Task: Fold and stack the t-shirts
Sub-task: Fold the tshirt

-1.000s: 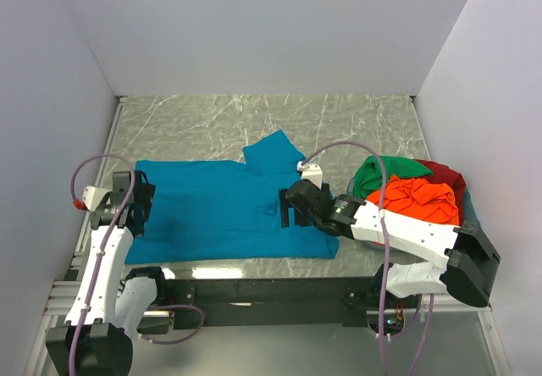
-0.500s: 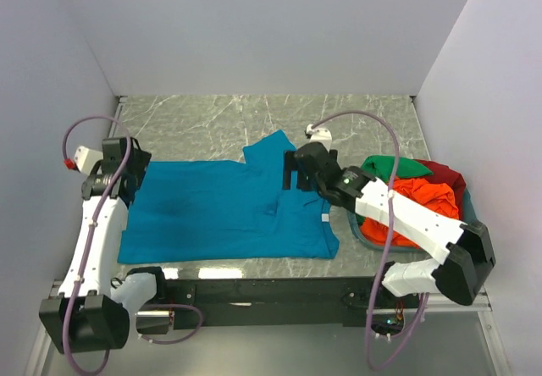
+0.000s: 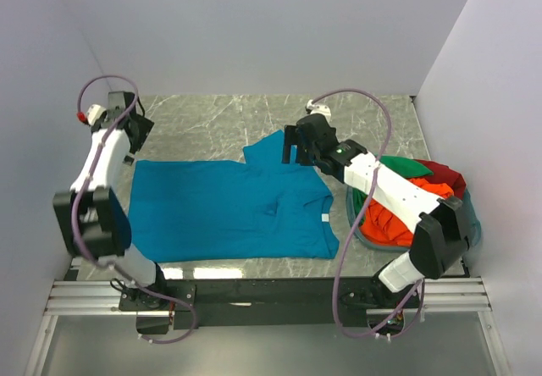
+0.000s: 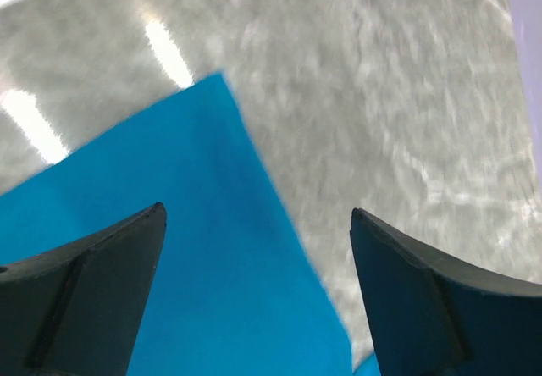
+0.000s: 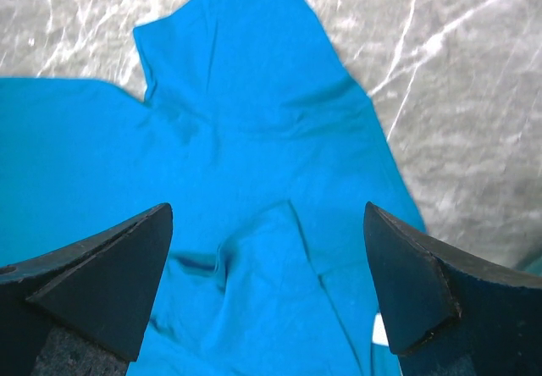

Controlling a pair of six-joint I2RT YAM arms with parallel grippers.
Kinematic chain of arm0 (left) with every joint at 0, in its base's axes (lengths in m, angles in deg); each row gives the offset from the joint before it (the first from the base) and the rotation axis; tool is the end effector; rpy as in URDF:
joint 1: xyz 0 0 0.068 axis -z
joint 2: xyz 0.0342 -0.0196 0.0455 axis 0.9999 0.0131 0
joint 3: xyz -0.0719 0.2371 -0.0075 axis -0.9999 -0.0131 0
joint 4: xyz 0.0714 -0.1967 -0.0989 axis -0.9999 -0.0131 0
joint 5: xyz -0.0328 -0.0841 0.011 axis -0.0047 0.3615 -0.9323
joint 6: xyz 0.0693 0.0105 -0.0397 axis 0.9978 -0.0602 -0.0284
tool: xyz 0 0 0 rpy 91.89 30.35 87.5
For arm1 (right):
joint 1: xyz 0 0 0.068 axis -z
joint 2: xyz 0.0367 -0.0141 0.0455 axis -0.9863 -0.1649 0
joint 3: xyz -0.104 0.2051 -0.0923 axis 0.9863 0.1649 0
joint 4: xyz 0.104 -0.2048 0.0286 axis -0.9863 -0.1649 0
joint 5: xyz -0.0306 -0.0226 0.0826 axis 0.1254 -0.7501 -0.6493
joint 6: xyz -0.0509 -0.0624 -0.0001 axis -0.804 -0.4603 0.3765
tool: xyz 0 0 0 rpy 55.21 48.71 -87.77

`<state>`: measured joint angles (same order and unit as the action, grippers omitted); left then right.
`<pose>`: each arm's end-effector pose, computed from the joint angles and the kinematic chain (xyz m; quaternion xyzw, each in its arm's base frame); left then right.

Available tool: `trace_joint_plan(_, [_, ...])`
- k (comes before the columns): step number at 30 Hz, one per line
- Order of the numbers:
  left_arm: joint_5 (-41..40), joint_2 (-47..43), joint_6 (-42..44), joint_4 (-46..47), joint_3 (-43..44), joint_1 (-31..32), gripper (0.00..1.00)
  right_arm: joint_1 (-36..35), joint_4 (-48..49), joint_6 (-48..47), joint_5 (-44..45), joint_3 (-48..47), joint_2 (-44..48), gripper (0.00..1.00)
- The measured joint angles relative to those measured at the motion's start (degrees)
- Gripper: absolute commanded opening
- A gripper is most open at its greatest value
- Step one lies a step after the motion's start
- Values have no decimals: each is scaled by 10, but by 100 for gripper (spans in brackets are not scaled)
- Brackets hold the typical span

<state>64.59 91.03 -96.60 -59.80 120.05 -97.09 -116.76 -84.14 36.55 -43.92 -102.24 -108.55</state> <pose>0.3169 0.0688 0.2515 -0.5555 0.7479 0.0192 0.3629 0.2774 0.1790 0.2630 -0.0148 0.9023 0.1044 0.4181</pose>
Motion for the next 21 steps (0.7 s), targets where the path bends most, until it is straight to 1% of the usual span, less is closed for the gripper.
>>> trace_joint_plan(4, [2, 113, 15, -3, 86, -16, 83, 26, 6, -14, -17, -27, -34, 100])
trace_joint_plan(7, [4, 187, 22, -16, 144, -32, 76, 50, 7, -23, -34, -68, -78, 100])
trace_joint_plan(9, [3, 223, 28, -27, 172, -39, 76, 62, 7, -26, -42, -100, -113, 100])
trace_joint_plan(15, [3, 285, 38, -47, 203, -47, 71, 92, 3, -34, -79, -222, -238, 98])
trace_joint_plan(21, [3, 336, 44, -65, 234, -46, 62, 110, -22, -38, -98, -345, -347, 98])
